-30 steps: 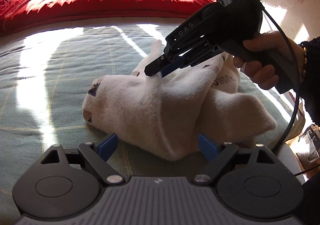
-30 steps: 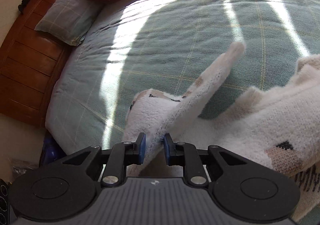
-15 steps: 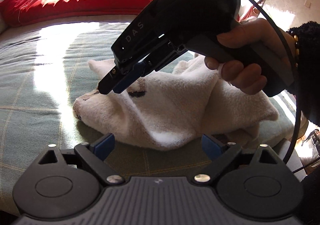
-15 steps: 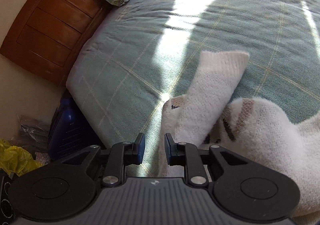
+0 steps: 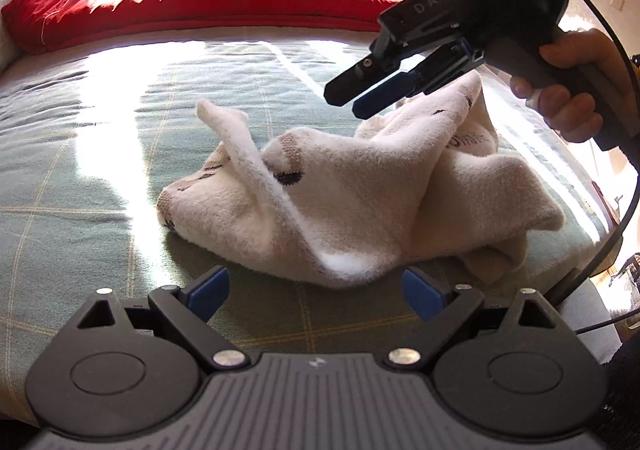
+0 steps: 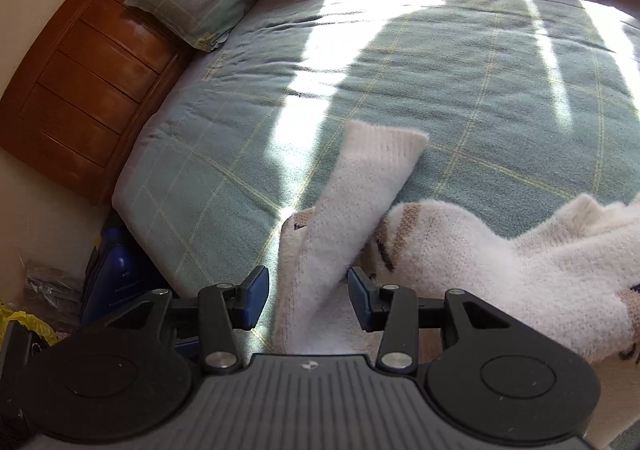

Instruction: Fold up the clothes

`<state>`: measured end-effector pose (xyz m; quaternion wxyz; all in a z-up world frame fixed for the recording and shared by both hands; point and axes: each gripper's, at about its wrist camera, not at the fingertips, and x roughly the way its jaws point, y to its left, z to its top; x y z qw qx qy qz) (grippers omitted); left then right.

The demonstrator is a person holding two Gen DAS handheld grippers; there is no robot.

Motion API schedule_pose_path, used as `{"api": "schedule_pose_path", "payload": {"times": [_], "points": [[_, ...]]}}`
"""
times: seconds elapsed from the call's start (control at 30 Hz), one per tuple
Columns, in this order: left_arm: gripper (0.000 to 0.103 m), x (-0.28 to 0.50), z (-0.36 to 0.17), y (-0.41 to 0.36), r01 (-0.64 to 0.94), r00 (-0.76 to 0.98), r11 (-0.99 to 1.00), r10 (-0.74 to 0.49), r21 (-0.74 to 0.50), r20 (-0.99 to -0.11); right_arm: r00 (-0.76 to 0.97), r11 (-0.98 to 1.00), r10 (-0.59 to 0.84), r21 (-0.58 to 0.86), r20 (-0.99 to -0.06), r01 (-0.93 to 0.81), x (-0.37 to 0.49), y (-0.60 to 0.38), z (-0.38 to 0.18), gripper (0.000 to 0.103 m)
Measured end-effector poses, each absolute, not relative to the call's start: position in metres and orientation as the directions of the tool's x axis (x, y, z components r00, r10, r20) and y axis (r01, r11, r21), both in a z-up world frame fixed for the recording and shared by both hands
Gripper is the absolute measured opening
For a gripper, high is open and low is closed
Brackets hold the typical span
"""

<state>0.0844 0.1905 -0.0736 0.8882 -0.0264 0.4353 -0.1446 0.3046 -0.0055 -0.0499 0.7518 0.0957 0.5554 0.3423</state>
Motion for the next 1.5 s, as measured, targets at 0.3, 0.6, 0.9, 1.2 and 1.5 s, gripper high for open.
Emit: {"api": "schedule_pose_path", "payload": {"times": [0.3, 0.6, 0.9, 1.2, 1.5], "points": [[0.093, 0.095, -0.065, 0.157, 0.281, 0.56, 0.947, -0.295, -0.157, -0.774, 0.3, 0.83, 0.542, 0.445, -0.785, -0.335, 0.289, -0.122, -0.032, 0.051], [0.093, 0.11, -0.056, 0.12, 0.368, 0.616, 0.924, -0.325, -0.102, -0.718, 0.413, 0.863, 0.426, 0.226, -0.805, -0.451, 0.252, -0.175, -0.04, 0.066], [0.093, 0.168, -0.049, 0.102, 0.349, 0.555, 0.924, -0.337, -0.155, -0.76, 0.439, 0.847, 0.487, 0.286, -0.755, -0.448, 0.26, -0.214, -0.047, 0.079], [0.055, 0.302, -0.068, 0.077, 0.446, 0.429, 0.878, -0.381, -0.174, -0.819, 0.368, 0.774, 0.586, 0.365, -0.722, -0.518, 0.32, -0.234, -0.064, 0.079], [0.05, 0.379, -0.124, 0.102, 0.413, 0.128, 0.841, -0.433, -0.349, -0.893, 0.219, 0.734, 0.603, 0.427, -0.767, -0.528, 0.37, -0.226, -0.057, 0.079]]}}
